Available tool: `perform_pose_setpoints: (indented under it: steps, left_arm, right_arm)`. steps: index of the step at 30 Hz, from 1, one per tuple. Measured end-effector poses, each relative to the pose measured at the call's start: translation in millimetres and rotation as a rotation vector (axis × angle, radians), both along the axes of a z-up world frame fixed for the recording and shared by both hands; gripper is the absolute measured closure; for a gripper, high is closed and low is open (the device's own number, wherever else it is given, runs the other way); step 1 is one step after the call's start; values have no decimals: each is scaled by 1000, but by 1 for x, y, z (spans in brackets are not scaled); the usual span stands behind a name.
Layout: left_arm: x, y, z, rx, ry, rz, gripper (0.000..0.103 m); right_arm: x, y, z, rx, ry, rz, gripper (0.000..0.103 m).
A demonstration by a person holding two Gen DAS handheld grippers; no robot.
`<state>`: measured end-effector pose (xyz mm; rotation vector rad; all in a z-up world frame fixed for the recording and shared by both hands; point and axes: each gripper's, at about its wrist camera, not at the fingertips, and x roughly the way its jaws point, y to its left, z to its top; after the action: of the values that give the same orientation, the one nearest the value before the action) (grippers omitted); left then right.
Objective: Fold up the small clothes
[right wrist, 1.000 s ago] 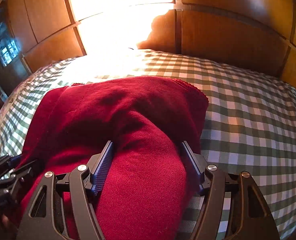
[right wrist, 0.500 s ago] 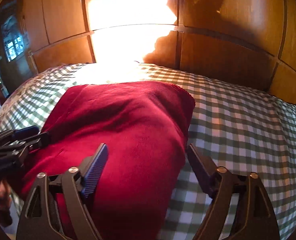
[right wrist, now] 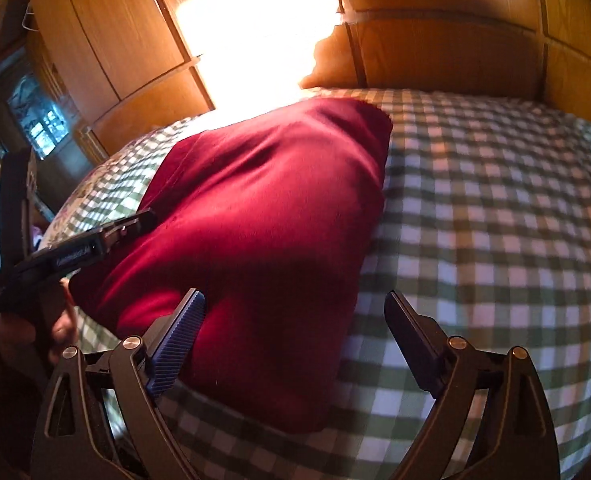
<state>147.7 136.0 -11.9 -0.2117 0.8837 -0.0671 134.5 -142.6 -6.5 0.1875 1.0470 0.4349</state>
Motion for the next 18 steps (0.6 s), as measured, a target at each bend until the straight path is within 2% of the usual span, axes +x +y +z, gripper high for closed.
perform_pose_setpoints:
  steps: [5, 10, 14, 18]
  left_arm:
    - [3, 2, -9, -24, 22, -1, 27]
    - [6, 8, -19, -78, 35, 0, 25]
    - [8, 21, -27, -184, 56, -13, 24]
    - [12, 31, -33, -277, 72, -30, 24]
  right_arm:
    - [-5, 2, -21, -5, 41, -1, 13]
    - [-4, 6, -31, -18, 14, 22, 11]
    - [2, 4, -26, 2, 48, 43, 11]
    - [21, -14, -15, 113, 99, 27, 10]
